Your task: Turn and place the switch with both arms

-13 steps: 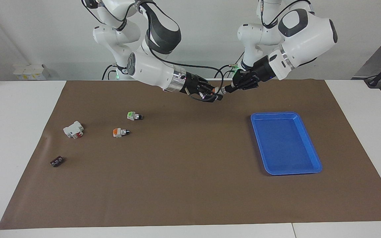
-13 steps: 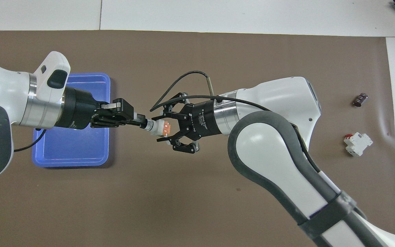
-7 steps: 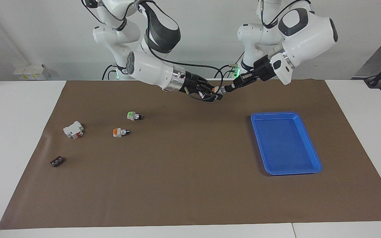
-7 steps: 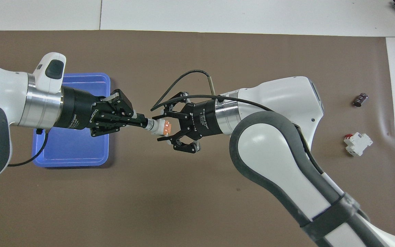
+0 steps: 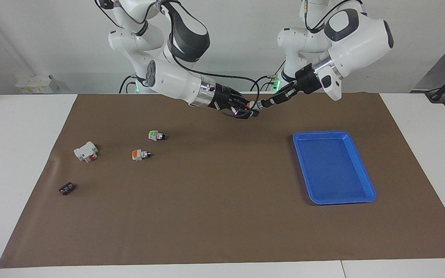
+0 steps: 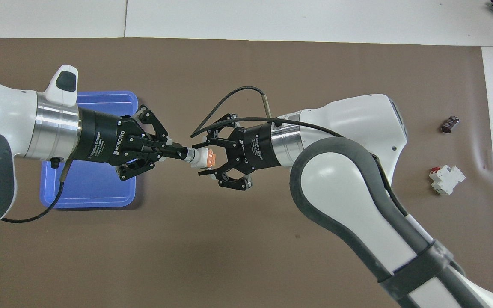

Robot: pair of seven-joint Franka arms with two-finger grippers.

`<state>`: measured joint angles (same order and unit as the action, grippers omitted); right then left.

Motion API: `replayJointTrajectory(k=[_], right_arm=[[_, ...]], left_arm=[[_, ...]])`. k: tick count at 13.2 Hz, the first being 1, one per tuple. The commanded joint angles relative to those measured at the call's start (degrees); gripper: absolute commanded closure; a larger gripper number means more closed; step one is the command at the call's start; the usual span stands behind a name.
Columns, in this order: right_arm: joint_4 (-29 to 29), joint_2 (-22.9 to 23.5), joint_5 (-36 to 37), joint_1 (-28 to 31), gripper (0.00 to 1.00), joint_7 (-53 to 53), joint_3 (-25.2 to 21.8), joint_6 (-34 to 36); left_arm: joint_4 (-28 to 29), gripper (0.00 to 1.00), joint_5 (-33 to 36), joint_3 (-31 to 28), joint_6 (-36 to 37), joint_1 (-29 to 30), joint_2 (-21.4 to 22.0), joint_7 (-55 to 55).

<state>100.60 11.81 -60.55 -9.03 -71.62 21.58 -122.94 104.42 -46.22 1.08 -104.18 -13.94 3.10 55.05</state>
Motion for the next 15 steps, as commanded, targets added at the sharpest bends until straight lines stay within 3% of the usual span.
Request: replayJointTrajectory(k=[1, 15], right_arm=[[0.47, 0.05, -1.24, -0.29, 1.00, -0.98, 0.66, -0.98], [0.47, 0.05, -1.24, -0.29, 1.00, -0.98, 0.66, -0.98]], left_arm=[[-0.19, 1.00, -2.21, 1.12, 0.64, -1.00, 1.38, 6.99], [-0.10, 1.00, -1.51, 0.94, 1.52, -0.56, 1.38, 8.58]])
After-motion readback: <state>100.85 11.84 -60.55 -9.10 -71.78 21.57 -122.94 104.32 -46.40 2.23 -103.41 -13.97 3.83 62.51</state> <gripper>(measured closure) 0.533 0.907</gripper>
